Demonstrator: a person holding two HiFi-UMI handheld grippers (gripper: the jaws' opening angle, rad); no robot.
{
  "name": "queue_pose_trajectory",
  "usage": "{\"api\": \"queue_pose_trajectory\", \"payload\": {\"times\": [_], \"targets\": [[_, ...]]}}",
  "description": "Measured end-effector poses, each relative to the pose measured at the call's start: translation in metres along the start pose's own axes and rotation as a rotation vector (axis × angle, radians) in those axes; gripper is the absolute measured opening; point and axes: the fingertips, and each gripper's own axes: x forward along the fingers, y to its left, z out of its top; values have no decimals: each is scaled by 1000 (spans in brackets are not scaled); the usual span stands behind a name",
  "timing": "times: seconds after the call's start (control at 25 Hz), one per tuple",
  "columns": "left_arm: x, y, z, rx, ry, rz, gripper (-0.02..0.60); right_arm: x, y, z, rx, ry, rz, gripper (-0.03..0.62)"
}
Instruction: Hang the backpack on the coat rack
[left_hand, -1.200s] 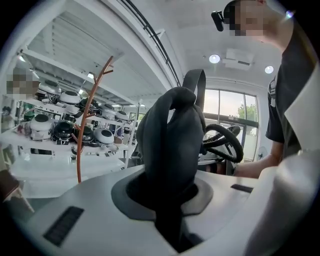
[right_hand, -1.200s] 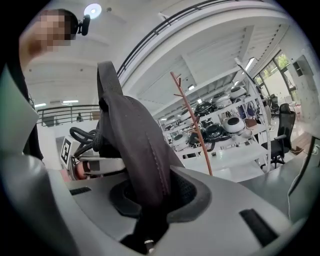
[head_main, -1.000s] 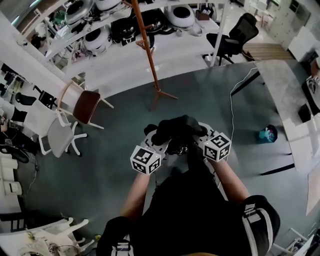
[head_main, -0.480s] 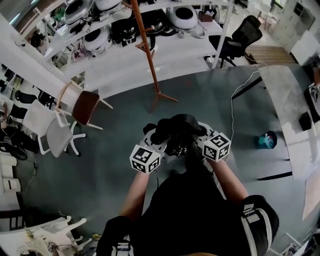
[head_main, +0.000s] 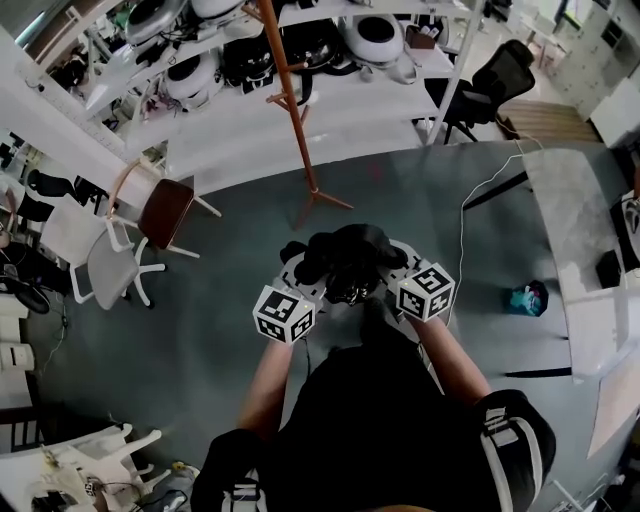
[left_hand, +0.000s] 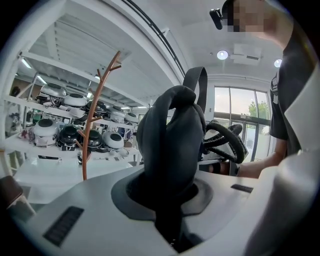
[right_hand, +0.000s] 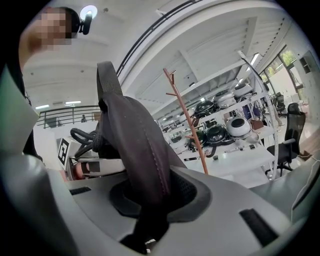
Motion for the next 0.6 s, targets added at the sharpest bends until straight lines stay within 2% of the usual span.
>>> {"api": "queue_pose_trajectory", "payload": {"times": [0.6], "targets": [[83, 37, 35, -12, -10, 80, 76, 33, -83, 49, -5, 6, 69, 93]]}}
